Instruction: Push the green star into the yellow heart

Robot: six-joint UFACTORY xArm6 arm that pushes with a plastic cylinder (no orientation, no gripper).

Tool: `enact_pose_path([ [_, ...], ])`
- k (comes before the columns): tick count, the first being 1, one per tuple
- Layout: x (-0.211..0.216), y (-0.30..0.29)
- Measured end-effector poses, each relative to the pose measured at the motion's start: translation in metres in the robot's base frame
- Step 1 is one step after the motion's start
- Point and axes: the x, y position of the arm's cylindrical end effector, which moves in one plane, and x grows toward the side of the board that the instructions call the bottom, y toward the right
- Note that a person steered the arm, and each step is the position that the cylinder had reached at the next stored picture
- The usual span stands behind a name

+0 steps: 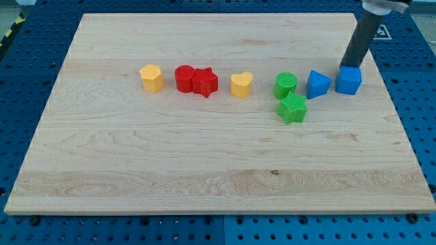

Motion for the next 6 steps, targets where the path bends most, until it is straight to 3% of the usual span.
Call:
enact_pose_path([
  [1, 0.01, 0.0],
  [4, -0.027, -0.035],
  [5, -0.027, -0.005],
  [6, 0.006, 0.06],
])
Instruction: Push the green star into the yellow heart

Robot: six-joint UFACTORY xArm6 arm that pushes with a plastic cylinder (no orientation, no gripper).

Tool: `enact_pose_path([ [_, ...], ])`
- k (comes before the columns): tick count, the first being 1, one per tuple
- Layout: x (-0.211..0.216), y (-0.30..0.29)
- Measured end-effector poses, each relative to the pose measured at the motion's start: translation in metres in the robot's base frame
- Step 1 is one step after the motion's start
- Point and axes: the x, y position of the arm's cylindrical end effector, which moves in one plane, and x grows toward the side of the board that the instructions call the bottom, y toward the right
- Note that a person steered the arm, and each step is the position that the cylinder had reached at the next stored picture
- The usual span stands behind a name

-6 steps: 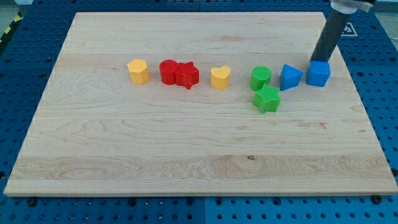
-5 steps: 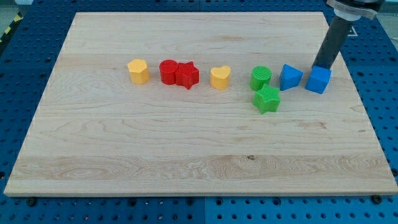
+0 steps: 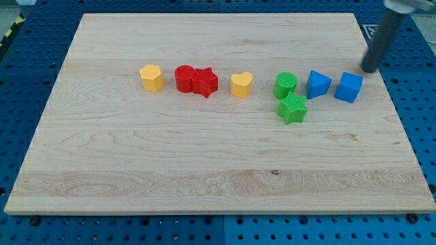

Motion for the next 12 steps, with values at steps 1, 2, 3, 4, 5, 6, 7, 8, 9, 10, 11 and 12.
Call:
enact_pose_path([
  [1, 0.072, 0.012],
  [2, 0.119, -0.005],
  [3, 0.117, -0.077],
  [4, 0.116, -0.106],
  [5, 0.11, -0.11],
  [6, 0.096, -0.137],
  [7, 0.096, -0.158],
  [8, 0.096, -0.179],
  [9, 0.096, -0.191],
  [10, 0.098, -0.194],
  [11, 0.102, -0.216],
  [12, 0.117, -0.237],
])
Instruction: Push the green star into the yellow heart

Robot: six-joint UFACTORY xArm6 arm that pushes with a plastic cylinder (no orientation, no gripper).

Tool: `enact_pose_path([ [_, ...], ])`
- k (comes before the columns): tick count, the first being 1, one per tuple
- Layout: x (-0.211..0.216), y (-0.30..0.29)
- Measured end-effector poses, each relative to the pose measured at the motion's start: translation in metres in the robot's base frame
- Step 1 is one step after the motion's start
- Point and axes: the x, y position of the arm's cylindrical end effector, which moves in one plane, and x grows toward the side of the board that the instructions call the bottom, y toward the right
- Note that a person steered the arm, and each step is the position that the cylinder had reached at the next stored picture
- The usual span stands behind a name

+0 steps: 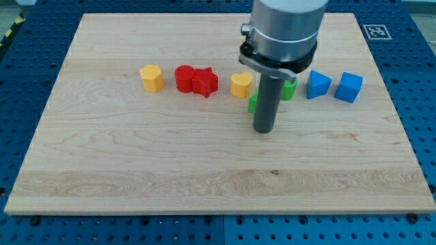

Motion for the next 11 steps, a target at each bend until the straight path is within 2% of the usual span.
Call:
enact_pose_path([
  [3, 0.002, -0.034],
  [6, -0.033, 0.024],
  [8, -0.044, 0.028],
  [10, -0.044, -0.001],
  [11, -0.039, 0.004],
])
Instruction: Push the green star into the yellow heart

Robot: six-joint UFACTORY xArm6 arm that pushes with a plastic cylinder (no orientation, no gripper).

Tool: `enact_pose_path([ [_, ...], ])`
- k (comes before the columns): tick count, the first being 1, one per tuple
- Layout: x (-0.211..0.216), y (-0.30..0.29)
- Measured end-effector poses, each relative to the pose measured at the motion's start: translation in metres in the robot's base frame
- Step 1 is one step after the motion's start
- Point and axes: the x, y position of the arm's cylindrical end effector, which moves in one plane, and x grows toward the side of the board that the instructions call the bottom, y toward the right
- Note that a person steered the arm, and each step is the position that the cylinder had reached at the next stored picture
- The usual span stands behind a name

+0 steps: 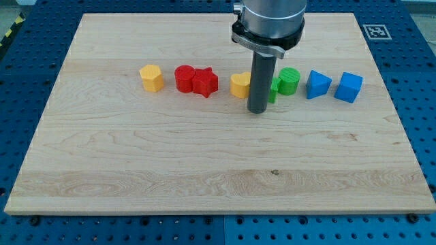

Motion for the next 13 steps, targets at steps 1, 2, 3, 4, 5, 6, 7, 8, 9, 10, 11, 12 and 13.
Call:
enact_pose_path([
  [1, 0.006, 0.026],
  [2, 0.0, 0.046],
  [3, -0.001, 0.058],
  [4, -0.01, 0.06],
  [5, -0.026, 0.06],
  [6, -0.026, 0.053],
  [7, -0.026, 0.03],
  [8, -0.026, 0.011],
  [9, -0.02, 0.011],
  [10, -0.017, 0.015],
  [11, -0.017, 0.008],
  [12, -0.017, -0.003],
  [13, -0.021, -0.003],
])
